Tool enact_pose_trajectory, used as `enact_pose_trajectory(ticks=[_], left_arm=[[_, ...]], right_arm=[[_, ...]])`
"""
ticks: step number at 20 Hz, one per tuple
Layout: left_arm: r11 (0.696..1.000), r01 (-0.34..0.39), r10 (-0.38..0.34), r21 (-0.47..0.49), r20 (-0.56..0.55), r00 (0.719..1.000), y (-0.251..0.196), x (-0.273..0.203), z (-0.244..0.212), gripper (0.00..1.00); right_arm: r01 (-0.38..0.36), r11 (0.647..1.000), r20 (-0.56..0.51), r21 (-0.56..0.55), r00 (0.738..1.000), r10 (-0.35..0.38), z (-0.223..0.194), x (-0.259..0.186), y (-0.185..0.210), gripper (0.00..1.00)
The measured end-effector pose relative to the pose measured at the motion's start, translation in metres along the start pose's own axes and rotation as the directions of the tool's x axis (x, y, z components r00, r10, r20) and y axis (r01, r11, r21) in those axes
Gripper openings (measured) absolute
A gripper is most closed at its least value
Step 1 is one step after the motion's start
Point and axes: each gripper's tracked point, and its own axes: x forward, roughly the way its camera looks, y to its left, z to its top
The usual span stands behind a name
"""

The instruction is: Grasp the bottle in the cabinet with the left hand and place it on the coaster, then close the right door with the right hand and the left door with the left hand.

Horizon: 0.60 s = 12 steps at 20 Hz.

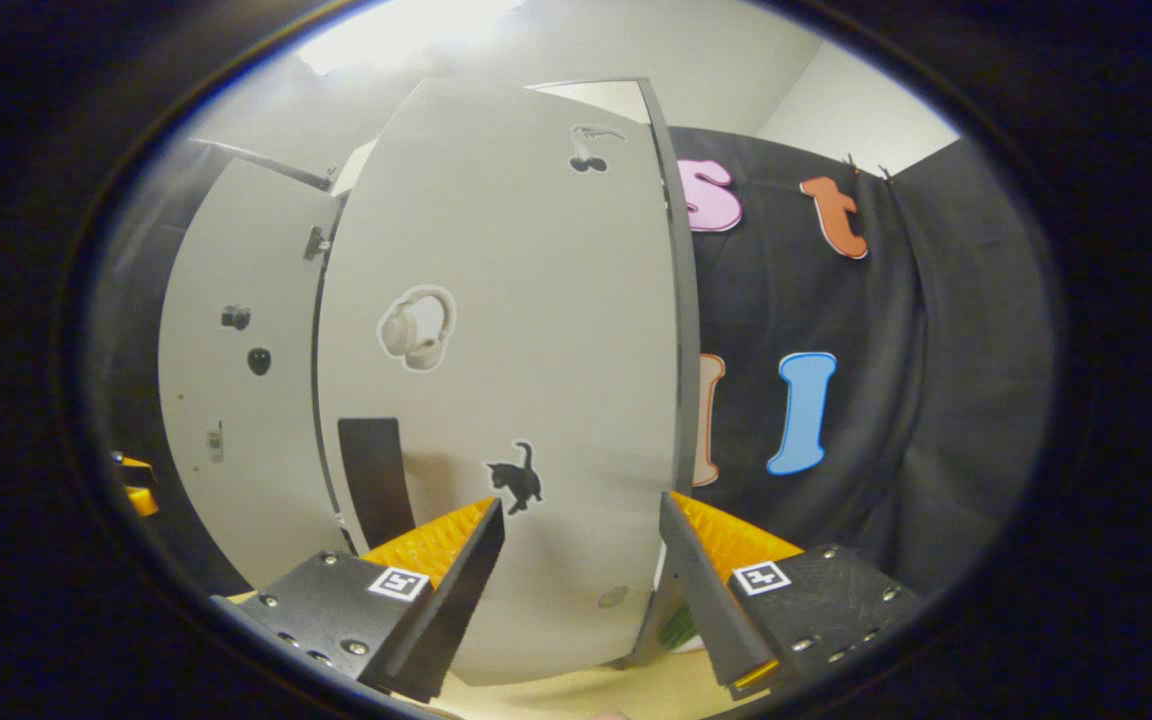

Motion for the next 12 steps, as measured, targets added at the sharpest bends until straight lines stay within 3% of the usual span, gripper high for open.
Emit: enact_pose_trajectory(ticks=[3,12], left_arm=[[1.000,-0.027,0.027,-0.003,-0.013,1.000,0.019,-0.005,-0.006,0.95],[0.983,-0.185,0.184,-0.010,-0.066,0.981,0.110,-0.003,-0.009,0.95]], right_arm=[[0.000,1.000,-0.001,0.008,1.000,0.000,-0.005,-0.016,0.002,0.95],[-0.026,0.999,0.013,0.044,1.000,0.026,-0.038,-0.125,0.023,0.95]])
